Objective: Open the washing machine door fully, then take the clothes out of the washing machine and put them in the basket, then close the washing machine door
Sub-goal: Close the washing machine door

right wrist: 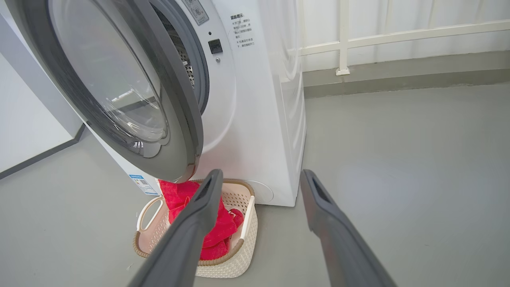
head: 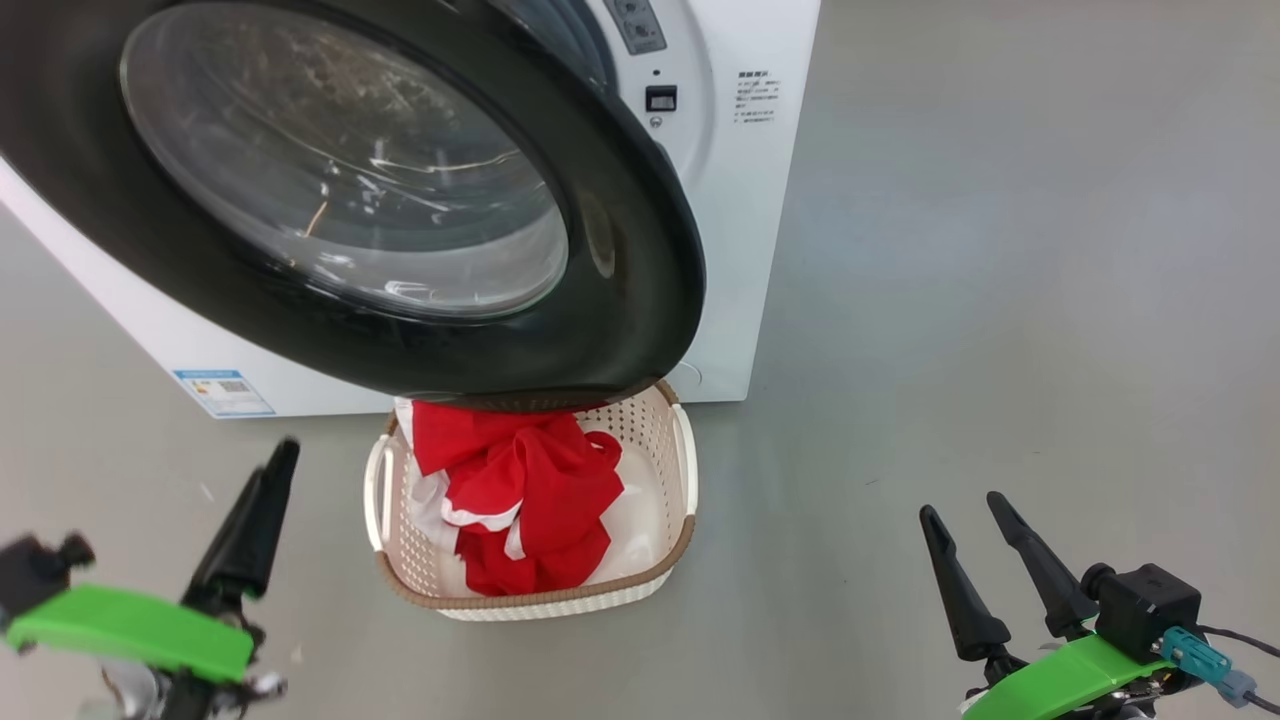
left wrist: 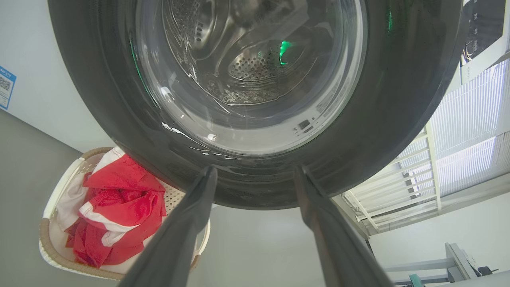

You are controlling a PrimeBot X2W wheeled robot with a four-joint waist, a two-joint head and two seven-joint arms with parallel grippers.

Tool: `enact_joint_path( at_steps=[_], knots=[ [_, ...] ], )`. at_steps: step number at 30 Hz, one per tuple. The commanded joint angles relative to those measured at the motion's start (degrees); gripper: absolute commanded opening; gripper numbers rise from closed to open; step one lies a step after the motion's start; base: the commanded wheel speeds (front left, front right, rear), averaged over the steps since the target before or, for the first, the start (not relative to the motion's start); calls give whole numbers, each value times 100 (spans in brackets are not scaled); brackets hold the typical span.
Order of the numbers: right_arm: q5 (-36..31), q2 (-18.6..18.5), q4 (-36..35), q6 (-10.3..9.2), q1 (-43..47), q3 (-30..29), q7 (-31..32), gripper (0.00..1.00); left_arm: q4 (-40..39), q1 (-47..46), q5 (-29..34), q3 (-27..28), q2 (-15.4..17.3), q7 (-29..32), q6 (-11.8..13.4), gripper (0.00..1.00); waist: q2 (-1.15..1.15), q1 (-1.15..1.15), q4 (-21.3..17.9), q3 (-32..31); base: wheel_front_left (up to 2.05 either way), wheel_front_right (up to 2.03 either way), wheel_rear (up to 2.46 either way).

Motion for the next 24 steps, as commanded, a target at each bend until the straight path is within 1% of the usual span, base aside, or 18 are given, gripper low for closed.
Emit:
enact_joint_path(
  at_steps=[1, 7, 12, 18, 22, 24],
  knots=[
    [-36, -83, -131, 28, 17, 68, -37, 100, -49, -11, 90, 182, 269, -124, -39, 100, 0, 0, -36, -17, 0, 0, 0],
    [-42, -92, -139, 28, 128, 0, -37, 100, 146, 361, 373, -15, 329, -396, -39, 100, 0, 0, -133, -94, 0, 0, 0],
    [-43, -102, -142, 28, 255, -27, -37, 100, 268, 675, 607, -60, 282, -540, -39, 100, 0, 0, -202, -175, 0, 0, 0],
    [-36, -128, -129, 28, 358, -38, -37, 100, 350, 965, 946, 185, 57, -575, -39, 100, 0, 0, -264, -246, 0, 0, 0],
    [-34, -143, -130, 28, 404, -66, -37, 100, 437, 1135, 1442, 382, -122, -577, -39, 100, 0, 0, -304, -294, 0, 0, 0],
    [-29, -148, -130, 28, 422, -80, -37, 100, 509, 1210, 1807, 434, -190, -577, -39, 100, 0, 0, -319, -316, 0, 0, 0]
  ],
)
